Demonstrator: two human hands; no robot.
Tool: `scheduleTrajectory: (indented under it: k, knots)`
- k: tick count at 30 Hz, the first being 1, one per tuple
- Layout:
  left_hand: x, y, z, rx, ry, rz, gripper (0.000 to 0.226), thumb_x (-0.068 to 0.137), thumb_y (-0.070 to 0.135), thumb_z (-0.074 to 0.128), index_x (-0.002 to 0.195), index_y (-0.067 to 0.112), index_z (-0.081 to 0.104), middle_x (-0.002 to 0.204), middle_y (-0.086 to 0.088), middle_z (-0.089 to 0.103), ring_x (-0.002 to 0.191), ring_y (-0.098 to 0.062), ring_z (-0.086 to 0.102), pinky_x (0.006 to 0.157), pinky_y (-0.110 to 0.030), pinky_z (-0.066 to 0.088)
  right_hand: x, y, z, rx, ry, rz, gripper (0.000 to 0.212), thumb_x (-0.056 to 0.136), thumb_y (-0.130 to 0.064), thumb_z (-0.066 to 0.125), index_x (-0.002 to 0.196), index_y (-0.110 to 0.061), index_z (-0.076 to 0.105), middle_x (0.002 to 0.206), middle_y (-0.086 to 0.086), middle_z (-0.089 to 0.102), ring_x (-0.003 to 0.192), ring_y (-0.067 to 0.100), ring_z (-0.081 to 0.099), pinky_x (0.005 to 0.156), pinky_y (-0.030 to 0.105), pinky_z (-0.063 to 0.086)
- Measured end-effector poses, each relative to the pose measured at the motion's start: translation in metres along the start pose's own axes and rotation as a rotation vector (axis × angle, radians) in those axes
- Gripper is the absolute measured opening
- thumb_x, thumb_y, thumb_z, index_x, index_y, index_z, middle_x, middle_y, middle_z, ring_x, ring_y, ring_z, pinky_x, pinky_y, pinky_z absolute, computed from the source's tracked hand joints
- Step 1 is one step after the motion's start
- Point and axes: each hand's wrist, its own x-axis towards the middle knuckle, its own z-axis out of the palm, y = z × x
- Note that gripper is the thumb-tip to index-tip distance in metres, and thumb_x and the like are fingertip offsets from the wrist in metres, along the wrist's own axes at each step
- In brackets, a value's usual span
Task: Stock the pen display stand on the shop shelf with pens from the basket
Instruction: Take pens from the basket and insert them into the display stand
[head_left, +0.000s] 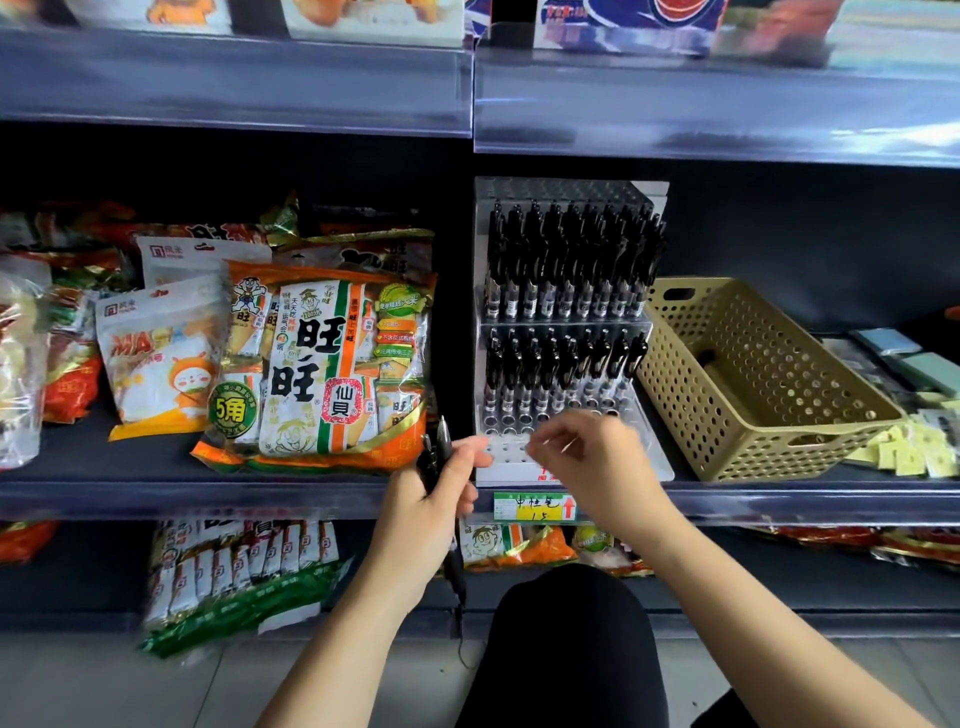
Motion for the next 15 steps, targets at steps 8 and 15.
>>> scheduleTrajectory:
  k: [8, 15]
  knots:
    - [-0.001, 0.006, 0.007, -0.189, 0.022, -0.009, 0.037, 0.084, 0.053, 0.040, 0.093, 0.040, 0.073, 0.102, 0.012, 0.071, 0.098, 0.000, 0.062, 0.105, -0.043, 0.038, -0.029, -0.009, 0.022, 0.456, -0.583, 0.153, 0.020, 0.098, -0.025, 0.045, 0.096, -0.018, 0.064, 0.081, -0.005, 0.057, 0.075, 0.003, 0.047, 0.076, 0.022, 0.040]
    - [-0.001, 0.008, 0.004, -0.308, 0.138, -0.142, 0.038, 0.079, 0.060, 0.046, 0.086, 0.036, 0.075, 0.096, -0.001, 0.062, 0.082, -0.013, 0.057, 0.079, -0.032, 0.048, -0.027, -0.018, 0.000, 0.628, -0.412, 0.217, 0.018, 0.094, -0.021, 0.053, 0.077, -0.020, 0.060, 0.065, 0.001, 0.051, 0.059, 0.012, 0.051, 0.063, 0.020, 0.046]
